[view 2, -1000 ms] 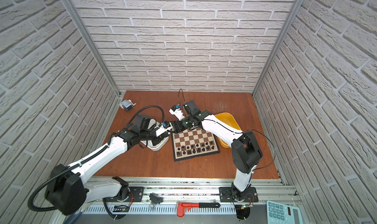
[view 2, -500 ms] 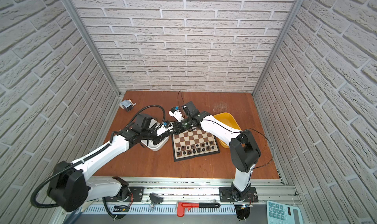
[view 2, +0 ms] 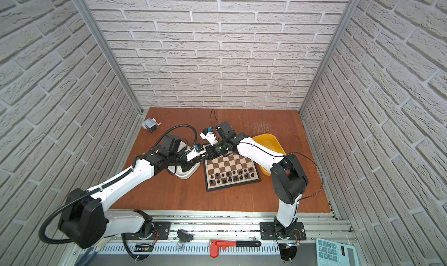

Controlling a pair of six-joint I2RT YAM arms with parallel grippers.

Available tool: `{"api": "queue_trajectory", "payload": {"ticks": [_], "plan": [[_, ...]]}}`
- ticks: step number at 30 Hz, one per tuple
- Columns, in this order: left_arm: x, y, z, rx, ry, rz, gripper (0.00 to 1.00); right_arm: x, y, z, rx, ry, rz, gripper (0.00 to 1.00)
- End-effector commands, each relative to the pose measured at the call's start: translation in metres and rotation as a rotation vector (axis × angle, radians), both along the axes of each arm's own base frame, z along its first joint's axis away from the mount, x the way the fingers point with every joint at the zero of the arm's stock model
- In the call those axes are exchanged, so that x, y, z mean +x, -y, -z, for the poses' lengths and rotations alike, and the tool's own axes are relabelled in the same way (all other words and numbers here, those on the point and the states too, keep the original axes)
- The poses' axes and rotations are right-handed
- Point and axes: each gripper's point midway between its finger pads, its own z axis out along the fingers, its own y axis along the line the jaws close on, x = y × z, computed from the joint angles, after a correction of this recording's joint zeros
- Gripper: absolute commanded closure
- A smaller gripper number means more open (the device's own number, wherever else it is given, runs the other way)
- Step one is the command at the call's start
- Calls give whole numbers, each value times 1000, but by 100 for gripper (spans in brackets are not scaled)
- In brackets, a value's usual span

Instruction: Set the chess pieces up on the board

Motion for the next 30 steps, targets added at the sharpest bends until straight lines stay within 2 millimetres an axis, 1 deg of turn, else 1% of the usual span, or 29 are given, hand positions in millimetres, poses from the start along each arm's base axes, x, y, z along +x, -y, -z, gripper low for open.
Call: {"api": "queue_trajectory", "payload": {"ticks": [1, 2, 4, 9, 13, 15, 19, 23, 25, 27, 29, 30], "plan": [[5, 3, -6, 10, 32, 19, 100, 0, -5, -4, 17, 21, -7, 72], [6, 3, -6, 10, 32, 18, 100, 0, -5, -4, 17, 22, -8, 71], [4, 3, -5, 9, 24, 22, 100, 0, -5, -5, 15, 24, -3, 66], [3, 4, -1, 19, 8, 28, 100, 0, -4, -6, 19, 32, -2, 62], [3, 4, -2, 16, 7, 26, 100, -1, -4, -4, 20, 28, -2, 68], [3, 5, -2, 13, 5, 29, 100, -2, -4, -3, 20, 22, 0, 69], [3, 4, 1, 26, -4, 26, 100, -2, -4, -3, 30, 20, -2, 74], [4, 6, 0, 22, -6, 21, 100, -2, -5, -7, 43, 32, -5, 85], [9, 6, -3, 11, 3, -5, 94, 0, -5, -12, 59, 41, -2, 93], [15, 5, -8, -2, 20, -44, 84, 2, -5, -19, 92, 43, -1, 93], [17, 5, -13, -16, 35, -59, 78, 5, -4, -24, 113, 47, 5, 94], [20, 4, -14, -21, 42, -76, 71, 7, -3, -29, 125, 54, 13, 94]]}}
